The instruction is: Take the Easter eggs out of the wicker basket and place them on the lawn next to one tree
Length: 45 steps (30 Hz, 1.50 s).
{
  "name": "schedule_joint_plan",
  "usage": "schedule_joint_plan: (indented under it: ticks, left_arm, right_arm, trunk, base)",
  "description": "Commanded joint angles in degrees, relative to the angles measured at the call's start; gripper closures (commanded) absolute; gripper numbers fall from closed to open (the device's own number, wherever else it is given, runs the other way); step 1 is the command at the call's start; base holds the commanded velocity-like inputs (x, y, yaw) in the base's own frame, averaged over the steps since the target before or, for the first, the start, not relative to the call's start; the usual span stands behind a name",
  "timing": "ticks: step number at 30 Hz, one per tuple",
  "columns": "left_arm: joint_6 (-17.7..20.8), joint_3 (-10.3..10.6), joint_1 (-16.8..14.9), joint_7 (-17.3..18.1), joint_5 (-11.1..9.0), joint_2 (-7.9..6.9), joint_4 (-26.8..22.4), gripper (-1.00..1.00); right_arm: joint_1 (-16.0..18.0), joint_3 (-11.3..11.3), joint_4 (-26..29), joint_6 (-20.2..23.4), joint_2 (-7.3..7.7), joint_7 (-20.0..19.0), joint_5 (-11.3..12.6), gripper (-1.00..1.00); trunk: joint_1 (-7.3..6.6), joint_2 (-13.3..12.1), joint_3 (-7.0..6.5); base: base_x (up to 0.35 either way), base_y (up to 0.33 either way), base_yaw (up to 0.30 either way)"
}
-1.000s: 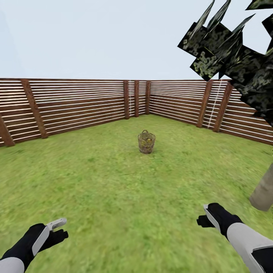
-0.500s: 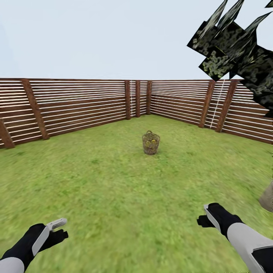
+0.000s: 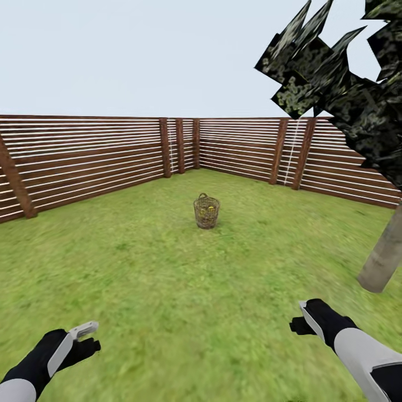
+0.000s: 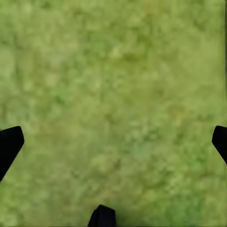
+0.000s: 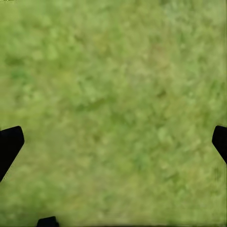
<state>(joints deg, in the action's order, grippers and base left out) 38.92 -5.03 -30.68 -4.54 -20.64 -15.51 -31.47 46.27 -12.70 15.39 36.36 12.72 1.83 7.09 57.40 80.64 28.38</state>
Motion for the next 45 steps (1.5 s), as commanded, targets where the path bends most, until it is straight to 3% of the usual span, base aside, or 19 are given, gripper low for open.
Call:
schedule_joint_plan:
  ticks: [1, 45]
  left_arm:
    - [0.28, -0.02, 0.01, -0.47, -0.58, 0.15, -0.1, -1.0]
    - [0.28, 0.1, 0.01, -0.48, -0.37, 0.75, -0.09, -1.0]
  right_arm:
    - [0.05, -0.48, 0.08, 0.29, 0.03, 0.19, 0.57, -1.0]
    - [0.05, -0.57, 0.08, 0.29, -0.07, 0.19, 0.56, -1.0]
  trunk:
    - [0.01, 0.03, 0.06]
    - [0.01, 0.03, 0.06]
  base:
    - [0.144, 0.336, -0.3]
    - [0.143, 0.336, -0.3]
